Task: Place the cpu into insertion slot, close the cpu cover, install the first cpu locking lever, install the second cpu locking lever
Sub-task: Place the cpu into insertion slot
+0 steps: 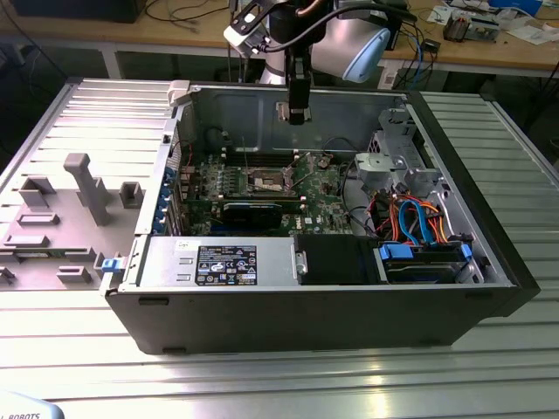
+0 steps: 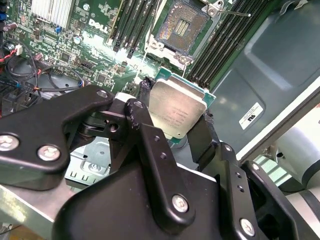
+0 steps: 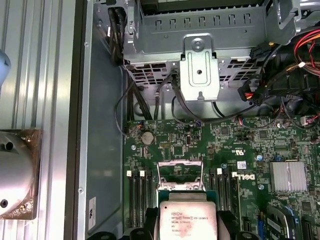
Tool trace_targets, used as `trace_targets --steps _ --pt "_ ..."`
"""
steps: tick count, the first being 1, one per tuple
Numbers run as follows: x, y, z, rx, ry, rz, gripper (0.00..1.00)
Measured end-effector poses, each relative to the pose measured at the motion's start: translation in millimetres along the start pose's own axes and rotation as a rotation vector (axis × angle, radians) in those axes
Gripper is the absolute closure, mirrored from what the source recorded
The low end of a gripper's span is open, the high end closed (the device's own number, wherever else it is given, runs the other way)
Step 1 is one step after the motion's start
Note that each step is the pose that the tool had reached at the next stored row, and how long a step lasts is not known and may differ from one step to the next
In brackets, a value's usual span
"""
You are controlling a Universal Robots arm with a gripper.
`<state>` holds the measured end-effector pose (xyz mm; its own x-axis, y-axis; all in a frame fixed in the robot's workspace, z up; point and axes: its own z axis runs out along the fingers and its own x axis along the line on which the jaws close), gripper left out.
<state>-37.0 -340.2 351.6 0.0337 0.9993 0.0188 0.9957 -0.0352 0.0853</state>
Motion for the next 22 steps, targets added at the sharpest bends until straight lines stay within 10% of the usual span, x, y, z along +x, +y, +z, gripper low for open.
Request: trace_targets --steps 22 --pt "-0.2 -0.8 9.6 0.0 -0.0001 0.0 0.46"
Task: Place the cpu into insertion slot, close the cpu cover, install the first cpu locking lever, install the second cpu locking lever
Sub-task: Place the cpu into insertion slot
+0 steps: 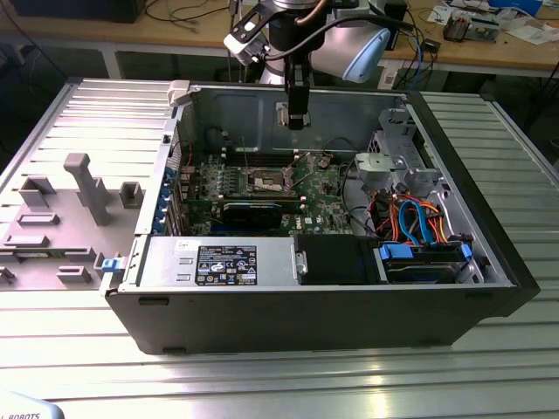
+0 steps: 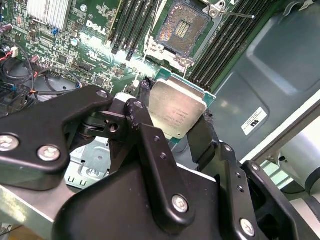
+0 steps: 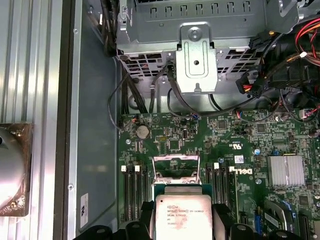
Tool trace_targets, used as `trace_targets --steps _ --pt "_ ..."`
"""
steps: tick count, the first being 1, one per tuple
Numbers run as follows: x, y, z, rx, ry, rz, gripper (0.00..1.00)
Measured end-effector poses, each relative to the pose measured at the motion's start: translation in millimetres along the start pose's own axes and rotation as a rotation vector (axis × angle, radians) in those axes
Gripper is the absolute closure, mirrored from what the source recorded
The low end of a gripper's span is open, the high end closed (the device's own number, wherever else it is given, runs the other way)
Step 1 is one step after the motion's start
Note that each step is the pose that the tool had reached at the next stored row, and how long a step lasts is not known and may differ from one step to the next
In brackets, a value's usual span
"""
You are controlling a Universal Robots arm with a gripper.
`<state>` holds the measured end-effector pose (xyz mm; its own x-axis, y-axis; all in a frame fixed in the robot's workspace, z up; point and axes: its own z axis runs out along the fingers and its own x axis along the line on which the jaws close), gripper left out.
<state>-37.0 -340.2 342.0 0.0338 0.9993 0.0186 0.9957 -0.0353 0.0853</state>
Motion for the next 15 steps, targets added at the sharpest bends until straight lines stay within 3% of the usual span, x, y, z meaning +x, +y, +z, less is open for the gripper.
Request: trace_targets --steps 9,10,11,15 --pt "0.0 0.0 0.3 0.0 0.0001 0.0 0.46" --pt "-0.3 -4.9 1.8 -0.0011 -0.0039 0.051 0.46" --pt "-0.6 -13.2 2.2 -0.0007 -0.0024 0.048 0.46" --pt "-0.8 -19.5 3.5 0.0003 0.0005 0.041 0.46"
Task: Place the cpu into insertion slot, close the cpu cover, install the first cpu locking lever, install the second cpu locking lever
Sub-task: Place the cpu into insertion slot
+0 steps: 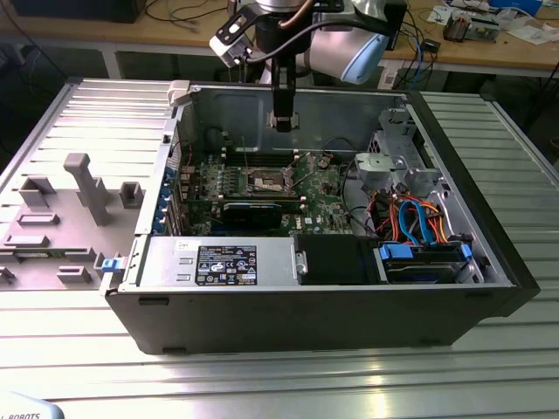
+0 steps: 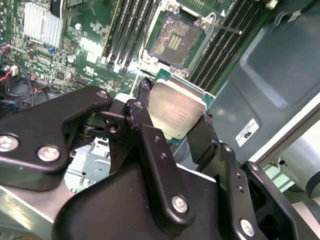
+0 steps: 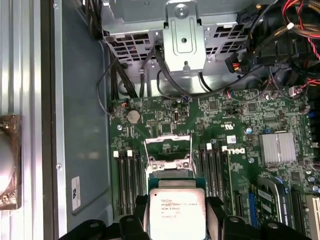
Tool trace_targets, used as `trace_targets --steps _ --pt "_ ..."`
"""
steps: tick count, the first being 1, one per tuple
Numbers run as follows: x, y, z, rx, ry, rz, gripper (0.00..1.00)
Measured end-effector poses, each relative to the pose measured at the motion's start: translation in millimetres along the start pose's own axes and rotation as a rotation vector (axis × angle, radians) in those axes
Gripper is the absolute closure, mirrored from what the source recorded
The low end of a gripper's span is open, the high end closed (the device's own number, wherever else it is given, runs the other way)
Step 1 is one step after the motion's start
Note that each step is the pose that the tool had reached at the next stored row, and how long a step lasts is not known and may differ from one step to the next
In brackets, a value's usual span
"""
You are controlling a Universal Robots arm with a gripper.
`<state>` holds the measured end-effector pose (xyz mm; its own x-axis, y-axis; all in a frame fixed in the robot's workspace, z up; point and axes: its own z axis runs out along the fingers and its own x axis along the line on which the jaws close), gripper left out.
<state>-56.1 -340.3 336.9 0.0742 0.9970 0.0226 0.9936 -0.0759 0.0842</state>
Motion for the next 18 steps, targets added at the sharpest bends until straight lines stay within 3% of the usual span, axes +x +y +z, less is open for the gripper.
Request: trace_targets --steps 18 --pt "-0.1 -0.8 4.4 0.0022 -0.0001 0.0 0.46"
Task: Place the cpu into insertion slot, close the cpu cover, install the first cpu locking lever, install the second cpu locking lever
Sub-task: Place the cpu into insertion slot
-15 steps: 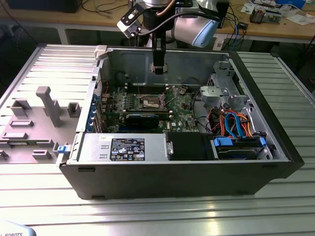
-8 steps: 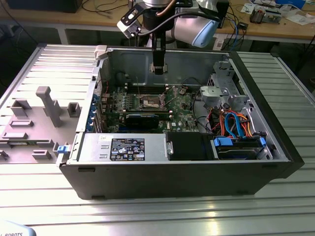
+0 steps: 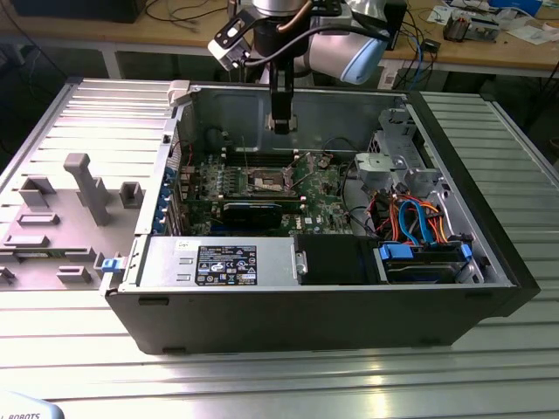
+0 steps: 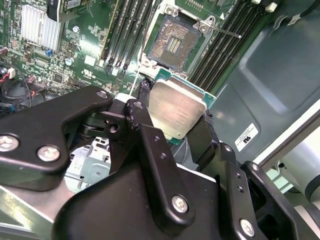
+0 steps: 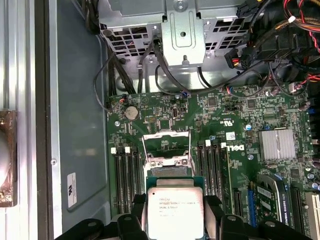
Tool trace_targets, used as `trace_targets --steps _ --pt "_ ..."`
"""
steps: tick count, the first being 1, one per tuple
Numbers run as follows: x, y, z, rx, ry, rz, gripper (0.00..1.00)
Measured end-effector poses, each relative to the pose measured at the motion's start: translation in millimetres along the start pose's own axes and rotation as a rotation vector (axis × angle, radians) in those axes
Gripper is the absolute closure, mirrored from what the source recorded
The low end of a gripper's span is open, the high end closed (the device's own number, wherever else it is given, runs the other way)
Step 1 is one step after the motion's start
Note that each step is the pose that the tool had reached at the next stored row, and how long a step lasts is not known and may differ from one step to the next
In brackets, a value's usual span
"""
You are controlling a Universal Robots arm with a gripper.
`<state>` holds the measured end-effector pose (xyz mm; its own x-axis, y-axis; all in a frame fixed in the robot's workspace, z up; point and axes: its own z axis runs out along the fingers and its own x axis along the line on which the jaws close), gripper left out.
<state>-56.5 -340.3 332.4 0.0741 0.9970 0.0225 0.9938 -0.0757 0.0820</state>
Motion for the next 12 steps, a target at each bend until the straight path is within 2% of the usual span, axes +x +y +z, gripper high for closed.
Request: trace_targets --steps 12 --pt "-0.2 -0.8 9.4 0.0 0.0 0.0 0.46"
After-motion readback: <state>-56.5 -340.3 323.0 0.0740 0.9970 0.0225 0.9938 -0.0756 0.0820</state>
